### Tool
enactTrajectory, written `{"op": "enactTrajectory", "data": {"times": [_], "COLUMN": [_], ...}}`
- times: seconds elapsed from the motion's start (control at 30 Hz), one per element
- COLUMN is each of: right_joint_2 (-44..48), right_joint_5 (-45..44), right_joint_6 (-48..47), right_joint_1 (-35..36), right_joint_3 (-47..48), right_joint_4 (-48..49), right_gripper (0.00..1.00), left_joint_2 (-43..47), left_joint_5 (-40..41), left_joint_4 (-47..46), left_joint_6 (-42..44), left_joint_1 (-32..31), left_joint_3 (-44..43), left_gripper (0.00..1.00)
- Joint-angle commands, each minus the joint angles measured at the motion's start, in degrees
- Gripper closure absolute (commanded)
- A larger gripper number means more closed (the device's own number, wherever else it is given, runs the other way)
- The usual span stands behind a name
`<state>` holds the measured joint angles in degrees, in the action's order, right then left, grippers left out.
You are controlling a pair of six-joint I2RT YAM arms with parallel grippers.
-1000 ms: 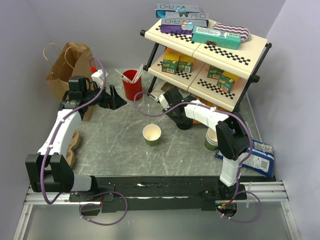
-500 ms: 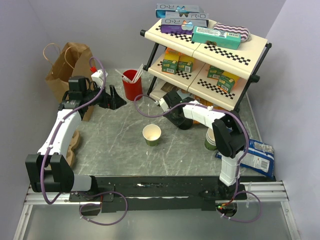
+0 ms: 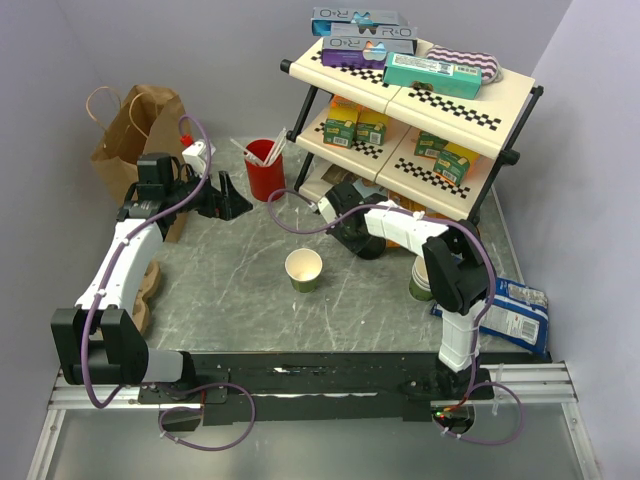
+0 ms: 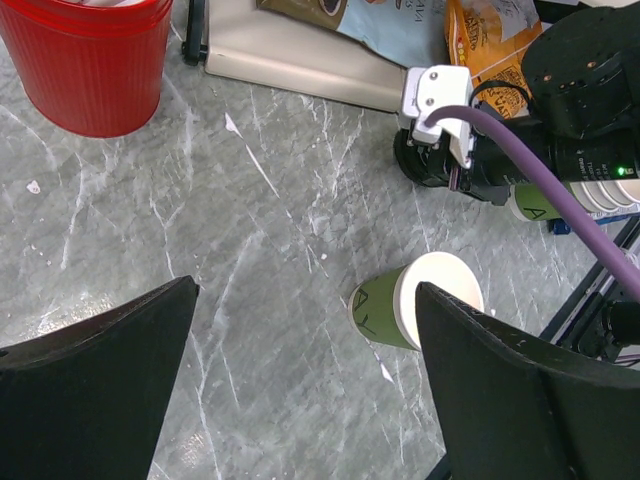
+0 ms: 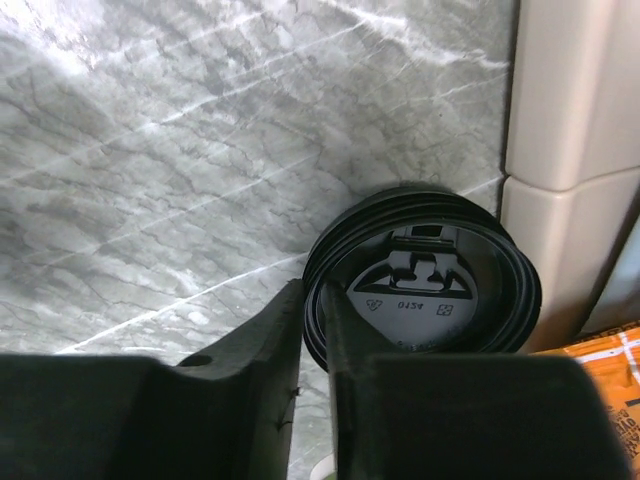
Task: Pack the takeout coffee
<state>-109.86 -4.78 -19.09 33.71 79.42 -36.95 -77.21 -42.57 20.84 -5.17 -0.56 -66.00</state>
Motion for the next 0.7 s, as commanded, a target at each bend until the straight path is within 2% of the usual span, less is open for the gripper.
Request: {"op": "enactTrajectory", "data": {"times": [0.0, 0.2, 0.33, 0.67], "right_joint_2": [-0.3, 0.2, 1.1, 9.0], "right_joint_5": [0.6, 0.8, 0.9, 1.5], "right_joint_6": [0.6, 0.8, 0.9, 1.5], "right_joint_1": [-0.5, -0.4, -0.4, -0.4], "right_joint_3": [2.8, 2.6, 2.8, 1.5], "right_joint_4": [-0.8, -0.9, -1.5, -5.1], "right_gripper": [0.80, 0.89, 0.99, 1.00], "left_joint_2": [0.4, 0.3, 0.5, 0.4], "left_joint_5": [-0.6, -0.7, -0.6, -0.8], "left_joint_4": [-1.4, -1.6, -1.5, 0.6], "left_joint_6": [0.2, 0.1, 0.2, 3.0], "left_joint_1": [0.2, 0.3, 0.3, 0.4], "left_joint_3": [-0.4, -0.2, 0.1, -0.5], "left_gripper": [0.03, 0.03, 0.03, 0.03]}}
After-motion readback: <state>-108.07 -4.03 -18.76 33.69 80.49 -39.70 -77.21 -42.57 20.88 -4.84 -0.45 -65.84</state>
